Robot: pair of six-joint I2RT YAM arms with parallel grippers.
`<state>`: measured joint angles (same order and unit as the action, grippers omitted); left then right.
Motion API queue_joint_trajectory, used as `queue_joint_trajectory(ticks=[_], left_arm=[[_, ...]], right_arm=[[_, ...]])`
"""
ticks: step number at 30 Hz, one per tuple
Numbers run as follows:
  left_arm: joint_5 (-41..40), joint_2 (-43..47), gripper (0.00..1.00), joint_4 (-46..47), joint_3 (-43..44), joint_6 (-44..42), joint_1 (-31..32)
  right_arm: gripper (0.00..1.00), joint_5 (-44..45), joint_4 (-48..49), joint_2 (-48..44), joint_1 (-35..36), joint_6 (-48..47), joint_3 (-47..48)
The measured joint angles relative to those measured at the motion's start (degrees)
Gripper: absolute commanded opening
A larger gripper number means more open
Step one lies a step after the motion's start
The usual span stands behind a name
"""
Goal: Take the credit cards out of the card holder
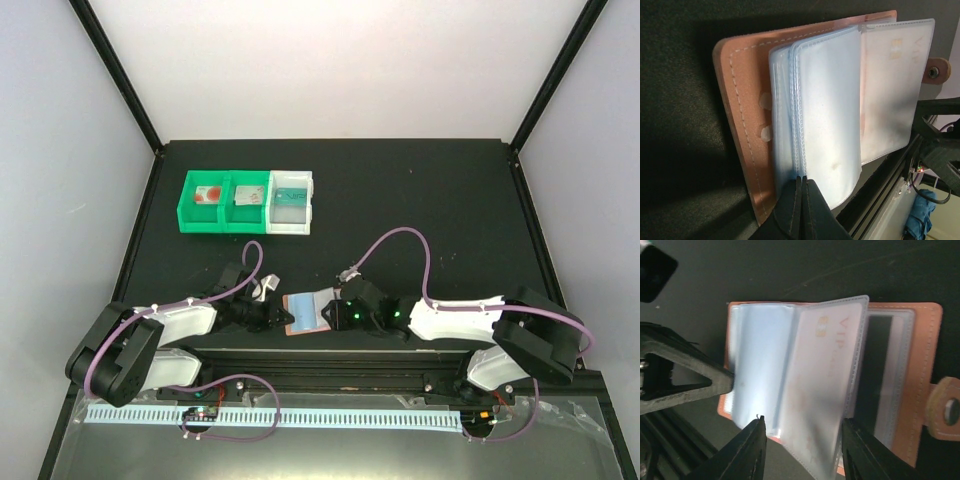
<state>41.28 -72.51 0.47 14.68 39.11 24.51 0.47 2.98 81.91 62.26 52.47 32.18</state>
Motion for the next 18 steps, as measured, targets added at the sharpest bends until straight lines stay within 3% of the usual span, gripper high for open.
queue_joint_trajectory(ticks=[18], left_arm=[[-0.2, 0.2, 0.02, 0.0, -0.1, 0.0, 0.0]], right_arm=[[0.53, -7.2, 8.3, -2.1, 0.0, -0.1, -0.1]])
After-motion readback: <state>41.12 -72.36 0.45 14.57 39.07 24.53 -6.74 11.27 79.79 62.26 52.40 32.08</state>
